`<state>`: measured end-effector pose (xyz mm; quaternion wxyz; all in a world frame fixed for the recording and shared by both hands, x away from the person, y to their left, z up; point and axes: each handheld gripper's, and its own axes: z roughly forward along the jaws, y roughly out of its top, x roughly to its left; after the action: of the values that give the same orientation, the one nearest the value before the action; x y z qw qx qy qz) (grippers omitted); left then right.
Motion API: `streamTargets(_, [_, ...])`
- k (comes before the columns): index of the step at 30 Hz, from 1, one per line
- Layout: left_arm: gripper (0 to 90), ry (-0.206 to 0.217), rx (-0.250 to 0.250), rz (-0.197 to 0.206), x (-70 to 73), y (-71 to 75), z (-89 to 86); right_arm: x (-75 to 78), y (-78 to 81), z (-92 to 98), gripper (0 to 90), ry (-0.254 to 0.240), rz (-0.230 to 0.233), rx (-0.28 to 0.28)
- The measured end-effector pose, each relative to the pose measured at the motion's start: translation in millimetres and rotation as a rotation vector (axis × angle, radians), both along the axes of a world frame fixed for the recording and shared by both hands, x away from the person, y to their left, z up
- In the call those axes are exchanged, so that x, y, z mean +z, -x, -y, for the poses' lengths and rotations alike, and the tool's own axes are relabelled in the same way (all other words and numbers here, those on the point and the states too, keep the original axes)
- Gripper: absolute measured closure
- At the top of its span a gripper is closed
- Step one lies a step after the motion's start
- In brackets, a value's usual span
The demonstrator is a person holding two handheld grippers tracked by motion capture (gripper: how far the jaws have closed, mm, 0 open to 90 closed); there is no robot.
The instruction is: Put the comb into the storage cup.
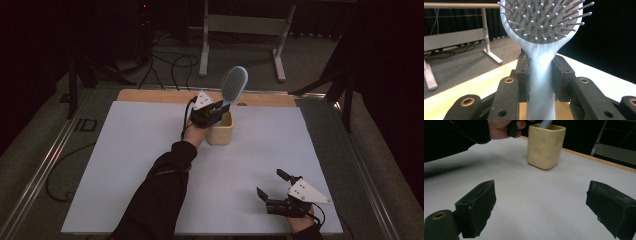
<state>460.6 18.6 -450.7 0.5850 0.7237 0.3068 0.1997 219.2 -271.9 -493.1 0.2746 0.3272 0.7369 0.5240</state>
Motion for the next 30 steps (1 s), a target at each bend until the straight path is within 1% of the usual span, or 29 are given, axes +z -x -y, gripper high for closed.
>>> streamTargets(3, [69.5,-0.006,-0.001,-0.008,-1.0,0.7,-0.3,0.0,0.0,0.0,9.1,0.0,0.0,0.0])
streamTargets(5, [69.3,-0.019,0.001,-0.002,-2.6,2.1,0.8,0.0,0.0,-0.1,9.1,0.0,0.0,0.0])
streamTargets(8, [69.1,-0.019,0.005,-0.002,-4.8,3.1,1.6,0.1,-0.1,0.3,9.1,0.003,0.002,0.0])
streamTargets(9, [68.2,-0.014,0.013,-0.009,-5.9,3.4,1.8,0.0,0.0,0.2,9.1,0.003,0.001,0.001])
streamTargets(11, [68.0,-0.009,0.018,-0.01,-6.7,3.7,1.8,0.0,0.0,0.2,9.1,0.003,0.001,0.001])
streamTargets(13, [65.5,-0.016,0.022,-0.01,-7.9,4.6,1.5,0.0,0.0,0.2,9.1,0.002,0.002,0.001])
streamTargets(15, [60.0,-0.04,0.029,-0.004,-10.0,6.4,2.3,-0.2,0.0,-0.3,9.1,-0.002,-0.001,0.001])
streamTargets(16, [56.2,-0.04,0.029,-0.004,-10.0,6.4,2.3,-0.2,0.0,-0.4,9.2,-0.001,-0.001,0.001])
streamTargets(17, [56.2,-0.044,0.03,-0.005,-10.4,7.1,2.4,-0.2,0.0,-0.4,9.2,-0.001,-0.001,0.001])
streamTargets(18, [36.8,-0.024,0.031,-0.024,-8.7,8.5,1.2,-0.1,0.0,-0.4,9.2,0.008,-0.003,0.004])
streamTargets(19, [31.4,-0.024,0.031,-0.024,-8.7,8.5,1.2,-0.1,0.0,-0.4,9.2,0.008,-0.003,0.004])
streamTargets(20, [31.4,-0.011,0.027,-0.027,-7.0,9.5,0.1,-0.3,0.0,-0.7,9.5,0.008,-0.001,0.005])
streamTargets(21, [21.3,0.001,0.02,-0.03,-5.2,10.5,-1.0,-0.4,0.1,-0.9,9.5,0.011,-0.003,0.007])
streamTargets(22, [21.3,0.009,0.005,-0.034,-3.6,11.0,-2.4,-0.4,0.1,-0.9,9.5,0.011,-0.003,0.007])
streamTargets(23, [12.2,0.005,-0.015,-0.037,-2.4,11.2,-3.3,-0.2,0.2,-0.9,9.4,0.012,-0.002,0.006])
streamTargets(25, [10.8,-0.009,-0.023,-0.021,0.1,14.0,-3.9,-0.1,0.2,-0.7,9.4,0.011,-0.001,0.002])
streamTargets(26, [7.3,-0.01,-0.028,-0.018,0.8,14.4,-4.5,0.0,0.4,-0.7,9.5,0.009,-0.003,0.001])
streamTargets(29, [5.8,-0.01,-0.05,-0.031,2.4,15.3,-6.0,0.0,0.5,-0.6,9.5,0.01,-0.003,0.0])
streamTargets(30, [1.7,-0.026,-0.057,-0.03,2.9,16.1,-5.9,0.1,0.5,-0.8,9.4,0.011,-0.003,0.001])
